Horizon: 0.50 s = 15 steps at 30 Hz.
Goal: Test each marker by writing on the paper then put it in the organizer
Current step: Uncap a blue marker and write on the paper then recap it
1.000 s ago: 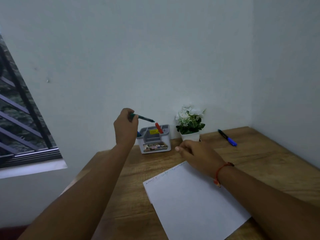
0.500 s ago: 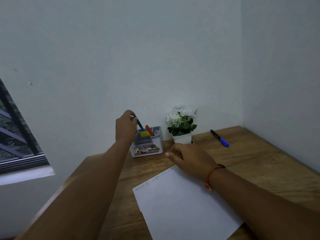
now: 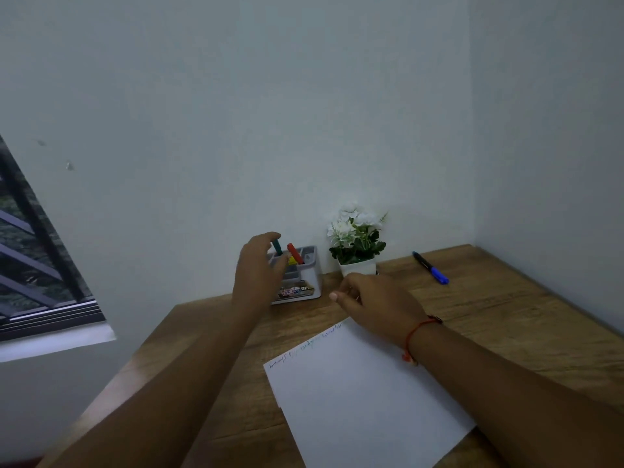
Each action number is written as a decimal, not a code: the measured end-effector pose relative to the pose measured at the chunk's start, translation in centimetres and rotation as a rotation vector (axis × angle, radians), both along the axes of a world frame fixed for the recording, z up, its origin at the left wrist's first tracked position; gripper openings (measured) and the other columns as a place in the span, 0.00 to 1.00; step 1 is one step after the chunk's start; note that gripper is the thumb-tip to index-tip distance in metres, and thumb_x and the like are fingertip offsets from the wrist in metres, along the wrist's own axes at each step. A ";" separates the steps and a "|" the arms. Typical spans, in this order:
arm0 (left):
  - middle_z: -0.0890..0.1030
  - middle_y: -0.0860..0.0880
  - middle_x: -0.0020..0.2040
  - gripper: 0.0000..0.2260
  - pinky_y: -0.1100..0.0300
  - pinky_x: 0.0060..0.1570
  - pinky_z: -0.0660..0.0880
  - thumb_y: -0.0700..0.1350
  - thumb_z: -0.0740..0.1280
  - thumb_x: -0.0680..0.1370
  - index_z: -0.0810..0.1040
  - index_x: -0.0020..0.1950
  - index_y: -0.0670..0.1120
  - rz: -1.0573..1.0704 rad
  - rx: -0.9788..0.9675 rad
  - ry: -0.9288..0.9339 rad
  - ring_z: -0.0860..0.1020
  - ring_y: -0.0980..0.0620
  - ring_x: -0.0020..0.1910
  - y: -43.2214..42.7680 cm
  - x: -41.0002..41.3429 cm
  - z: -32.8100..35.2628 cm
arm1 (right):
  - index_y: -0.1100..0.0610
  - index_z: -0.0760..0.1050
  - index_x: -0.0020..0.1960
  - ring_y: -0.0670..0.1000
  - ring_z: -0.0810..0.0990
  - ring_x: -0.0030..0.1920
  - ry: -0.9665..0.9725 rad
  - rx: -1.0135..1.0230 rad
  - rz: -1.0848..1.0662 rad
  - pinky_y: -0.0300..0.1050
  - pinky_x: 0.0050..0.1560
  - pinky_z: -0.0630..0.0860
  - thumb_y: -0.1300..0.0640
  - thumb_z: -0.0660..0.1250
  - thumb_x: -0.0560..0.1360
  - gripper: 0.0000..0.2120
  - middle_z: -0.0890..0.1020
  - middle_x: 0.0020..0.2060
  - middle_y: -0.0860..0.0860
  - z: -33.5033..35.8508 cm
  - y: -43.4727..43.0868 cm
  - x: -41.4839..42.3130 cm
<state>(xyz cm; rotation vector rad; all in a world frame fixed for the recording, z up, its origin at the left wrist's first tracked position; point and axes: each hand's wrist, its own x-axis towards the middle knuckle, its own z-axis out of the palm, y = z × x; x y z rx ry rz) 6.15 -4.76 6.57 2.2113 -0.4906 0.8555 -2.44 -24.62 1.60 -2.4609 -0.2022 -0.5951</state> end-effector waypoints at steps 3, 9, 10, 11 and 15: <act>0.75 0.53 0.59 0.21 0.63 0.54 0.74 0.45 0.73 0.73 0.72 0.65 0.50 -0.137 0.006 0.075 0.75 0.57 0.56 -0.2 -4.1 -1.7 | 0.54 0.80 0.53 0.48 0.78 0.41 -0.045 -0.014 -0.099 0.44 0.40 0.74 0.42 0.63 0.80 0.17 0.80 0.41 0.47 0.4 -0.6 0.2; 0.74 0.52 0.68 0.25 0.55 0.66 0.69 0.54 0.70 0.74 0.70 0.69 0.52 -0.145 0.327 0.151 0.71 0.52 0.66 0.9 -7.1 -5.5 | 0.56 0.79 0.59 0.58 0.77 0.57 0.017 -0.163 -0.462 0.50 0.51 0.75 0.43 0.62 0.79 0.18 0.79 0.57 0.56 0.1 -5.2 0.7; 0.73 0.51 0.69 0.25 0.56 0.67 0.66 0.54 0.69 0.75 0.69 0.71 0.52 -0.128 0.355 0.157 0.70 0.51 0.67 1.0 -7.1 -5.6 | 0.55 0.79 0.61 0.59 0.77 0.59 0.073 -0.222 -0.522 0.50 0.54 0.75 0.44 0.62 0.79 0.19 0.78 0.59 0.56 -0.1 -6.1 0.6; 0.72 0.51 0.70 0.25 0.56 0.67 0.65 0.54 0.68 0.76 0.68 0.71 0.52 -0.115 0.383 0.151 0.70 0.51 0.68 1.1 -7.0 -5.5 | 0.54 0.77 0.65 0.58 0.77 0.61 0.138 -0.275 -0.572 0.51 0.57 0.75 0.45 0.61 0.80 0.19 0.78 0.62 0.57 -0.1 -6.9 0.5; 0.72 0.50 0.70 0.23 0.58 0.66 0.64 0.54 0.65 0.77 0.68 0.71 0.51 -0.111 0.456 0.133 0.69 0.51 0.68 1.3 -6.8 -5.6 | 0.55 0.73 0.71 0.58 0.73 0.69 0.392 -0.252 -0.615 0.55 0.66 0.73 0.42 0.59 0.81 0.24 0.75 0.69 0.57 -0.3 -8.6 0.6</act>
